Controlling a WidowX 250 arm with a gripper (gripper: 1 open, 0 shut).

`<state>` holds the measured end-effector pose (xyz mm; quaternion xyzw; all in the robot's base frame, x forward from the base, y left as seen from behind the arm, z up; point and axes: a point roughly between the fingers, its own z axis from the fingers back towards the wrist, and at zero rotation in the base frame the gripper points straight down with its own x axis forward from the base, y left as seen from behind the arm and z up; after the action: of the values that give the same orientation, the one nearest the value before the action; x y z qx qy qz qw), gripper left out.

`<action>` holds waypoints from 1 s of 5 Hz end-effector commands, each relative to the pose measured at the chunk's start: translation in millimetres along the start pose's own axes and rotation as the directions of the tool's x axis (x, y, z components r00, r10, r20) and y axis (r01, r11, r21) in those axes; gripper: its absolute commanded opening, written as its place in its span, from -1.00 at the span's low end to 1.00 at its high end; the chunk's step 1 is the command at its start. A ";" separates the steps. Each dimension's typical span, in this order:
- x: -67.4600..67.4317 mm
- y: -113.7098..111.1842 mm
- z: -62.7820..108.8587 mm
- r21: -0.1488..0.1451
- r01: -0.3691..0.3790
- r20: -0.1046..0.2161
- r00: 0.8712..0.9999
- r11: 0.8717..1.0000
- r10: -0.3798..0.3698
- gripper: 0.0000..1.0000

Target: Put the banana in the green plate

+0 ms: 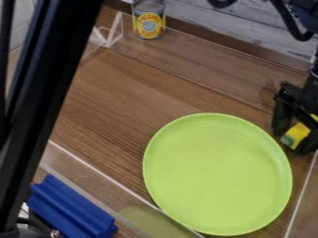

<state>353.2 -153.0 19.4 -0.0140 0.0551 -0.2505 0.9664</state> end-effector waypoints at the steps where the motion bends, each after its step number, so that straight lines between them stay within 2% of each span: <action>1: 0.4 -0.5 4.1 -0.005 0.006 0.008 1.000 1.000 -0.006 1.00; 5: -1.7 -2.4 3.2 -0.010 0.001 -0.016 1.000 1.000 -0.001 1.00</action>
<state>350.9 -152.4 18.9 -0.0131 0.0689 -0.2496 0.9658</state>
